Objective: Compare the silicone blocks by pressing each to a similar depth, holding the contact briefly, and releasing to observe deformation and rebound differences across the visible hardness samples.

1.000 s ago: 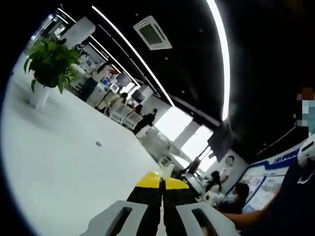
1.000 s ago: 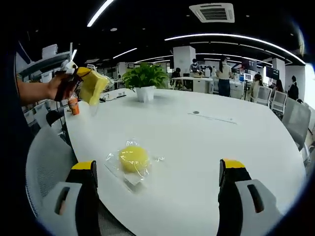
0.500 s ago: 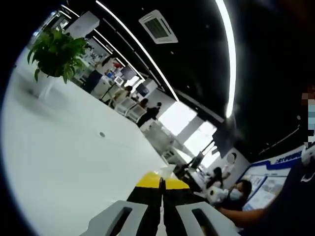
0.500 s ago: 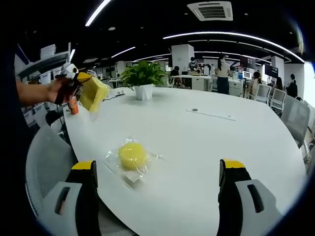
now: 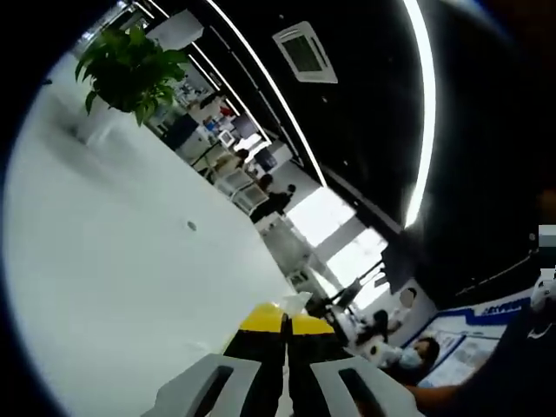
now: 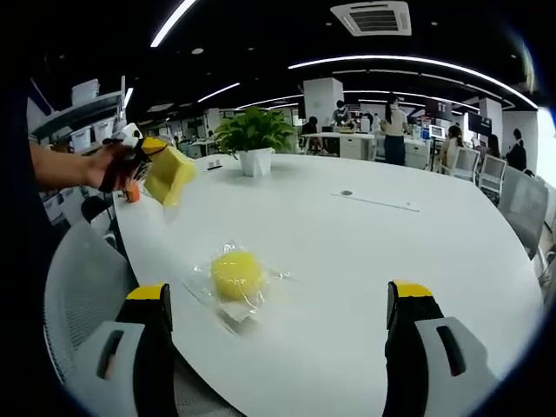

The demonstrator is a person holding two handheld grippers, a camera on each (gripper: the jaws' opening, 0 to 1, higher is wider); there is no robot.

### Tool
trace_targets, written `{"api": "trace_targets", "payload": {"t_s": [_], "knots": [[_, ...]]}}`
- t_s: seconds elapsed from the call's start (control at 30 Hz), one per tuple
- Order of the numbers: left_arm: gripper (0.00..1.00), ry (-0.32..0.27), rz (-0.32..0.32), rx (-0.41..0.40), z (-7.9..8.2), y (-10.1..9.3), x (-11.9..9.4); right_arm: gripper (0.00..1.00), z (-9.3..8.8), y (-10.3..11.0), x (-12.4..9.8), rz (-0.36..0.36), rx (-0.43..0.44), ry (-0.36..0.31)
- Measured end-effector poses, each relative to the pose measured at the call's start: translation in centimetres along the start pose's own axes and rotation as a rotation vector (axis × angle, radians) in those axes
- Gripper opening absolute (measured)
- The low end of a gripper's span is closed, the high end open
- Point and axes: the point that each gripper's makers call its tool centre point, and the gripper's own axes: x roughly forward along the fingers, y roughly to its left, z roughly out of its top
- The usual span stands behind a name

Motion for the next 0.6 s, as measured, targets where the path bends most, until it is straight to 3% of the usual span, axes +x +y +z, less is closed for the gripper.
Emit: {"api": "trace_targets", "payload": {"t_s": [0.3, 0.6], "knots": [[0.00, 0.029, 0.062, -0.039, -1.6, 2.2, 0.0, 0.96, -1.0, 0.1, 0.1, -0.005, 0.012, 0.028], [0.00, 0.038, 0.071, -0.086, -2.7, 3.7, 0.6, 0.96, -1.3, 0.6, 0.0, -0.008, 0.031, 0.034]]}}
